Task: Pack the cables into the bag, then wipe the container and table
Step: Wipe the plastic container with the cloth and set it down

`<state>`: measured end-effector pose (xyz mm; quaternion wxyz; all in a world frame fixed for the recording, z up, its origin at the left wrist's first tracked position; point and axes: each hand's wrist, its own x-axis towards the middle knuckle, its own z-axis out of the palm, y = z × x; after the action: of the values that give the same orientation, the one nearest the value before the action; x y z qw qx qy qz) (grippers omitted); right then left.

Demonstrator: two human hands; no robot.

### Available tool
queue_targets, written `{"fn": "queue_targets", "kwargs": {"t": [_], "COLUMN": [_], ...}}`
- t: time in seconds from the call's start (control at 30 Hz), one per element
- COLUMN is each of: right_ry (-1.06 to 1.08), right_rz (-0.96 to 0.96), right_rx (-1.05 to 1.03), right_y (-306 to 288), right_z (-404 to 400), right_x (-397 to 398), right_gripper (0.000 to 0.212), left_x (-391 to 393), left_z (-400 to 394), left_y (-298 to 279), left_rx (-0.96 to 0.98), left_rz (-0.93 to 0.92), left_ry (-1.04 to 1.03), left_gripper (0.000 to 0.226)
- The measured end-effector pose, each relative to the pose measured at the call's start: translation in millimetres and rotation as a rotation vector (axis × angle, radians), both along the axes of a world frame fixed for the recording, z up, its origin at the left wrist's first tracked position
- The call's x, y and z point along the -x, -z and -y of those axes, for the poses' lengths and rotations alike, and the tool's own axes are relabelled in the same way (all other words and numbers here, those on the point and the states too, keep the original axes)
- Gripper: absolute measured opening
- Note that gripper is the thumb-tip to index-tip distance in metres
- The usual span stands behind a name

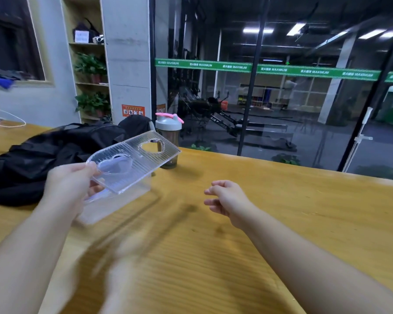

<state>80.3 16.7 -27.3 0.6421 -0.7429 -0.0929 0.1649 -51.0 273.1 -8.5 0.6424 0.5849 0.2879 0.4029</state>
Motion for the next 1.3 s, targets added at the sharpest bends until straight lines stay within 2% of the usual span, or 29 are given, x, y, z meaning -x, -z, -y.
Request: {"fn": "queue_targets", "kwargs": {"t": [0.17, 0.37, 0.43, 0.57, 0.67, 0.73, 0.9, 1.03, 1.2, 1.3], "right_ry": [-0.026, -0.019, -0.018, -0.024, -0.033, -0.041, -0.053, -0.061, -0.065, -0.065], "right_rz": [0.024, 0.035, 0.038, 0.033, 0.03, 0.03, 0.029, 0.025, 0.024, 0.024], "right_rx": [0.039, 0.068, 0.064, 0.065, 0.078, 0.083, 0.095, 0.104, 0.113, 0.115], "right_y": [-1.6, -0.1, 0.6, 1.7, 2.3, 3.0, 5.6, 7.7, 7.9, 7.8], "right_z": [2.4, 6.2, 7.7, 9.0, 8.4, 7.6, 4.6, 2.7, 2.1, 3.7], "right_x": [1.7, 1.8, 1.7, 2.4, 3.5, 4.2, 5.8, 6.8, 8.2, 8.7], "right_gripper": [0.023, 0.023, 0.023, 0.023, 0.022, 0.021, 0.02, 0.019, 0.019, 0.019], "left_x": [6.8, 3.2, 3.1, -2.5, 1.1, 1.1, 0.4, 1.7, 1.9, -2.0], "left_z": [-29.8, -46.1, -58.9, -91.5, -76.7, -77.2, -85.9, -76.5, -67.2, -52.3], "left_y": [2.9, 12.0, 18.2, 37.8, 27.8, 25.3, 29.6, 23.0, 22.7, 29.0], "left_rx": [-0.171, -0.344, -0.37, -0.221, 0.003, 0.043, -0.152, -0.33, -0.487, -0.497], "left_rz": [-0.208, -0.355, -0.385, -0.335, -0.252, -0.254, -0.376, -0.482, -0.646, -0.627], "left_ry": [-0.111, -0.262, -0.332, -0.381, -0.368, -0.358, -0.273, -0.285, -0.262, -0.226], "left_gripper": [0.023, 0.018, 0.023, 0.018, 0.015, 0.014, 0.017, 0.019, 0.039, 0.047]}}
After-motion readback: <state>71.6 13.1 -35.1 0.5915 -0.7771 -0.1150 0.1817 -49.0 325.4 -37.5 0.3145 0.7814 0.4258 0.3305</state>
